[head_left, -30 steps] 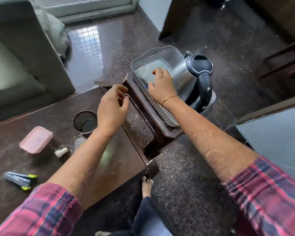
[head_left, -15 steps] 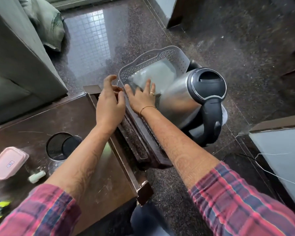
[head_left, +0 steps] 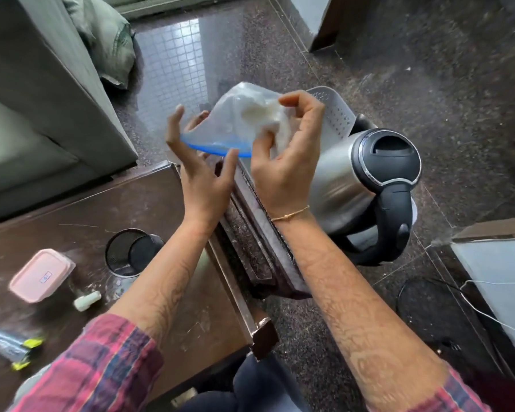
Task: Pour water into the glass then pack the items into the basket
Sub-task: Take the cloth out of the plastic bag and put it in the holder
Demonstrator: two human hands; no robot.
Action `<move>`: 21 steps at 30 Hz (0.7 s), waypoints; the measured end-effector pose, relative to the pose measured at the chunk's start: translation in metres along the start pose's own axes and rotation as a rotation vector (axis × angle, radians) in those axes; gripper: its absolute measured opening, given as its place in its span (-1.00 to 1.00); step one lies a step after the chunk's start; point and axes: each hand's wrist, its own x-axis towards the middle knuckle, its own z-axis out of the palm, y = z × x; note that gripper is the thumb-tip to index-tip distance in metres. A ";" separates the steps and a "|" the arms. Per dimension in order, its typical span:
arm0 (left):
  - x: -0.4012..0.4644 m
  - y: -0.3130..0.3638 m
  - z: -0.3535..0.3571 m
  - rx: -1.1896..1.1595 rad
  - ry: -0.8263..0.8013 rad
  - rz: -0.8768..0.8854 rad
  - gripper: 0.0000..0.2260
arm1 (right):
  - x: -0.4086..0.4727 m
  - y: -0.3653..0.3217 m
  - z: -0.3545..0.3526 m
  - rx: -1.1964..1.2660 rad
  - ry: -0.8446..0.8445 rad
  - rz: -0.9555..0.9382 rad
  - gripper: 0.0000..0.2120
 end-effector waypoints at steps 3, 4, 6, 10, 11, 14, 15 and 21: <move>-0.004 0.012 -0.027 -0.005 0.094 0.004 -0.29 | -0.012 -0.017 0.001 0.124 -0.003 0.168 -0.57; -0.009 0.014 -0.036 0.006 0.098 0.000 -0.29 | -0.018 -0.022 0.003 0.138 -0.001 0.221 -0.55; -0.022 0.016 -0.057 0.020 0.079 -0.031 -0.29 | -0.033 -0.029 0.007 0.123 0.005 0.335 -0.53; -0.048 0.011 -0.111 0.049 0.090 -0.211 -0.48 | -0.065 -0.039 0.015 -0.037 -0.057 0.526 -0.54; -0.055 0.008 -0.125 0.075 0.084 -0.240 -0.62 | -0.075 -0.041 0.015 -0.136 -0.070 0.489 -0.53; -0.077 0.005 -0.158 0.088 0.035 -0.243 -0.85 | -0.112 -0.058 0.019 -0.363 -0.083 0.251 -0.57; -0.084 0.005 -0.166 0.078 0.024 -0.244 -0.87 | -0.127 -0.066 0.023 -0.355 -0.126 0.207 -0.63; -0.111 0.006 -0.199 0.100 -0.035 -0.261 -0.86 | -0.201 -0.102 0.041 -0.137 -0.591 0.466 -0.66</move>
